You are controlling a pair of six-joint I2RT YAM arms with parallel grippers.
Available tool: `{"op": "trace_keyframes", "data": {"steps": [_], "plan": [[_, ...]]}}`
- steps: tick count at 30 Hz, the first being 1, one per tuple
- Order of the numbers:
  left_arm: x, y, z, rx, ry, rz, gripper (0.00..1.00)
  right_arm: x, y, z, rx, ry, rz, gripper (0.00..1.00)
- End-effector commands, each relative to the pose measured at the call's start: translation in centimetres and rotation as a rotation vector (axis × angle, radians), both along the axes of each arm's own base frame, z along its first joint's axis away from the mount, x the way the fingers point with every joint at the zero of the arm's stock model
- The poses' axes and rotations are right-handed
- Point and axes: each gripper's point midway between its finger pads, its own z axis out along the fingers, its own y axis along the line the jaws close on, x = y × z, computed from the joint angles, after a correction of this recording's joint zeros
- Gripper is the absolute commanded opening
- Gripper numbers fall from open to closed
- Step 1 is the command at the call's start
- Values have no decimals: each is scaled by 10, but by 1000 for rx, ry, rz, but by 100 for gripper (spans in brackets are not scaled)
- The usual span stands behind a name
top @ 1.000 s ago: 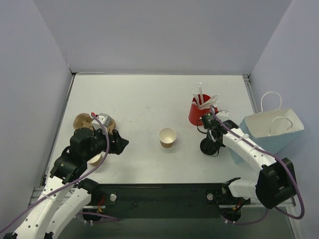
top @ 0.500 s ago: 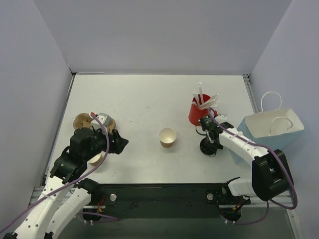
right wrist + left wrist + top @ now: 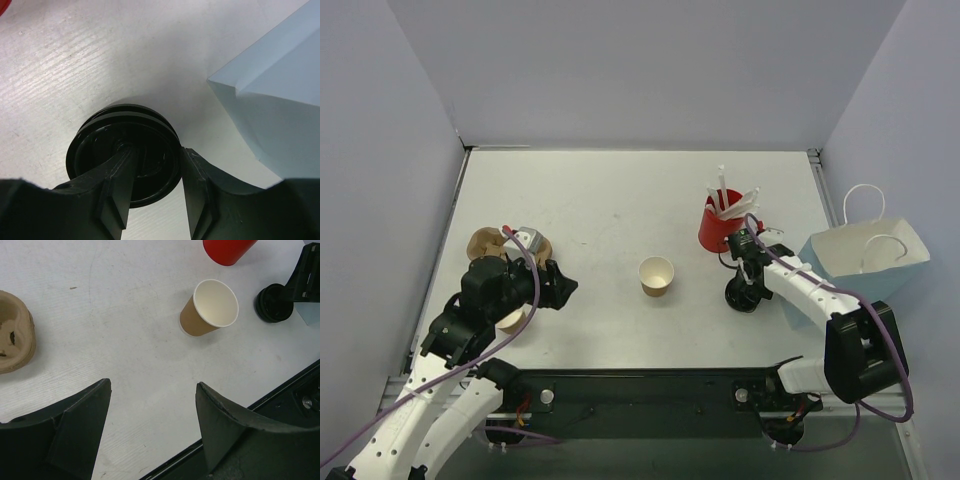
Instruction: Pack the takeout coffee
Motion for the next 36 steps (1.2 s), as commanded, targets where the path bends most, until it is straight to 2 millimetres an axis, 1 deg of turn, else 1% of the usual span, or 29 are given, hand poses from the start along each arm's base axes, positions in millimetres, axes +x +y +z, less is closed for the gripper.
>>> {"op": "trace_keyframes", "data": {"steps": [1, 5, 9, 12, 13, 16, 18, 21, 23, 25, 29, 36], "plan": [[4, -3, 9, -11, -43, -8, 78, -5, -7, 0, -2, 5, -41, 42], [4, -3, 10, -12, -44, -10, 78, -3, -9, 0, 7, 5, -53, 45], [5, -4, 10, -11, -44, -12, 78, 1, -5, 4, 28, -15, -26, 46], [5, -4, 9, -11, -42, -12, 78, 4, -1, 15, 52, -54, -4, 46], [5, -4, 9, -11, -42, -13, 78, 5, -2, 22, 55, -80, -6, 46], [5, -4, 10, -12, -43, -13, 78, 3, -11, 30, 20, -87, -31, 47], [4, -4, 9, -11, -42, -13, 78, 1, -19, 27, 16, -69, -76, 47], [4, -3, 10, -12, -46, -12, 78, -5, -24, 17, 24, -32, -114, 46], [4, -4, 10, -14, -45, -13, 78, -6, -25, 15, 24, -30, -126, 46], [4, -4, 10, -14, -46, -16, 78, -5, -25, 14, 30, -34, -137, 45], [4, -4, 11, -14, -45, -17, 78, -2, -21, 10, 57, -37, -131, 40], [3, -5, 11, -18, -48, -18, 78, -8, -23, -2, 52, -7, -137, 37]]}}
